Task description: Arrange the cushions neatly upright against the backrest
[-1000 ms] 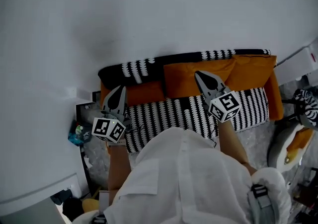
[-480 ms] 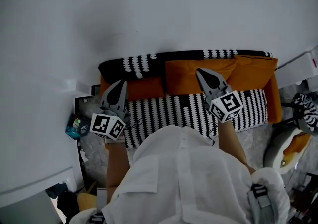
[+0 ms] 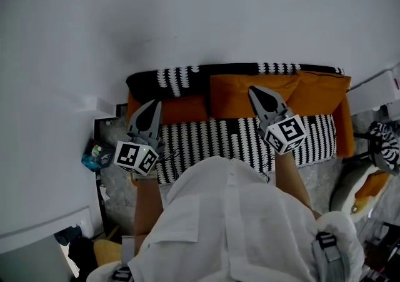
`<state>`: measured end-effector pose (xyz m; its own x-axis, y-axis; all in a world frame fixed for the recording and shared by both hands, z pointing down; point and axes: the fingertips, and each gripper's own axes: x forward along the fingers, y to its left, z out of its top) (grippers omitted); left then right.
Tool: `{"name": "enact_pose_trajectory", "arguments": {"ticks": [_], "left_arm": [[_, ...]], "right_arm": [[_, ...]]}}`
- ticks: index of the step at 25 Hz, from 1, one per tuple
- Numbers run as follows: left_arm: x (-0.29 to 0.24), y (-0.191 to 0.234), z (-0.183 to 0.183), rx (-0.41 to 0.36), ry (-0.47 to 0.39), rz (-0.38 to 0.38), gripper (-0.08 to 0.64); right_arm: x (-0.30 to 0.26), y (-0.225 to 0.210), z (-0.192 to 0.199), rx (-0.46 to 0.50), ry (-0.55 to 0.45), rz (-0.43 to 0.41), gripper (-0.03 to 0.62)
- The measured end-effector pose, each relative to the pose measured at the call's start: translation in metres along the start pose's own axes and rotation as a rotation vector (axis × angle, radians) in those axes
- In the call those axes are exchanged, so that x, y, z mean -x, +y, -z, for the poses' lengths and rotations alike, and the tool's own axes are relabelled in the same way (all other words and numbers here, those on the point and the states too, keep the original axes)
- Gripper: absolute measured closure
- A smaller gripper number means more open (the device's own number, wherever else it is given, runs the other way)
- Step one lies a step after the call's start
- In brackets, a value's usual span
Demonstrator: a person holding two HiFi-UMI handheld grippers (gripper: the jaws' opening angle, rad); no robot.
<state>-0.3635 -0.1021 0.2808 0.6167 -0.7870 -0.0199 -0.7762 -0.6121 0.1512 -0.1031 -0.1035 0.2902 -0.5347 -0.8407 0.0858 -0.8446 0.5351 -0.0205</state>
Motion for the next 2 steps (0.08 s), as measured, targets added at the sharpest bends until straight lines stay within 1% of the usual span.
{"name": "enact_pose_trajectory", "arguments": {"ticks": [2], "left_arm": [[0.0008, -0.0006, 0.0002, 0.000, 0.000, -0.001, 0.538]], "right_arm": [[-0.0004, 0.0003, -0.0002, 0.000, -0.002, -0.003, 0.588]]}}
